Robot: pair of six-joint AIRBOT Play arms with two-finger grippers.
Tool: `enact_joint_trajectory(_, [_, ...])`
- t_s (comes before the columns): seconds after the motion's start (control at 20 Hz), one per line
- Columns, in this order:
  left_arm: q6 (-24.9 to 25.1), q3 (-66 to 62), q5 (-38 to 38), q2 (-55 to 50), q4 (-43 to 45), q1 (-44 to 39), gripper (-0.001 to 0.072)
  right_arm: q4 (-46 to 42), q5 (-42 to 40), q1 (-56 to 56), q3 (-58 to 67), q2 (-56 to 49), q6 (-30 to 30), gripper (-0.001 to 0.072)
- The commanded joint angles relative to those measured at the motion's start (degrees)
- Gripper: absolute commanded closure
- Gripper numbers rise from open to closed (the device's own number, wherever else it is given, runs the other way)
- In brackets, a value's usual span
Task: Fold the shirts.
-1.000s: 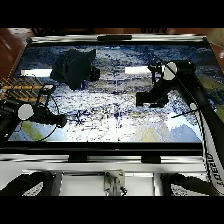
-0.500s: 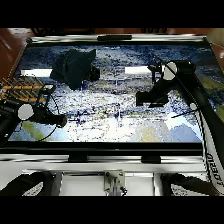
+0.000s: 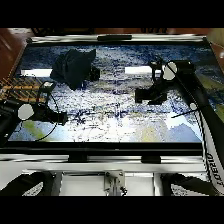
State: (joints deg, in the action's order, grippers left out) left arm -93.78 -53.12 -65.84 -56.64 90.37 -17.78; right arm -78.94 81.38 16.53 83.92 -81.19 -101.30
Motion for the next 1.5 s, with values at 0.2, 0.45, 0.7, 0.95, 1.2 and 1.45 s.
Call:
enact_joint_trajectory(0.2, [-3.85,-5.84,19.8,-4.83,-1.95,1.9,0.0113,-0.81,0.07,0.09,0.0,-0.02,3.65,0.0049])
enact_joint_trajectory(0.45, [-1.75,-37.62,18.56,-32.35,-1.95,9.99,0.0023,-0.48,1.55,0.09,0.0,-0.02,4.13,0.0048])
enact_joint_trajectory(0.7, [-11.69,-59.58,11.63,-55.93,-2.01,13.77,0.0023,-0.46,0.37,0.09,0.0,-0.02,4.13,0.0049])
enact_joint_trajectory(0.95, [-13.25,-61.35,16.57,-64.15,-10.97,14.16,0.0024,-0.48,0.0,0.09,-0.02,-0.02,4.59,0.0048])
enact_joint_trajectory(1.2, [-13.27,-61.4,17.09,-65.94,-13.99,14.27,0.0399,-0.48,0.48,0.09,0.0,-0.02,4.57,0.0049])
enact_joint_trajectory(1.45, [-8.26,-62.23,20.68,-54.27,-14.32,12.72,0.0657,-1.18,0.87,0.07,0.0,0.0,4.57,0.0049])
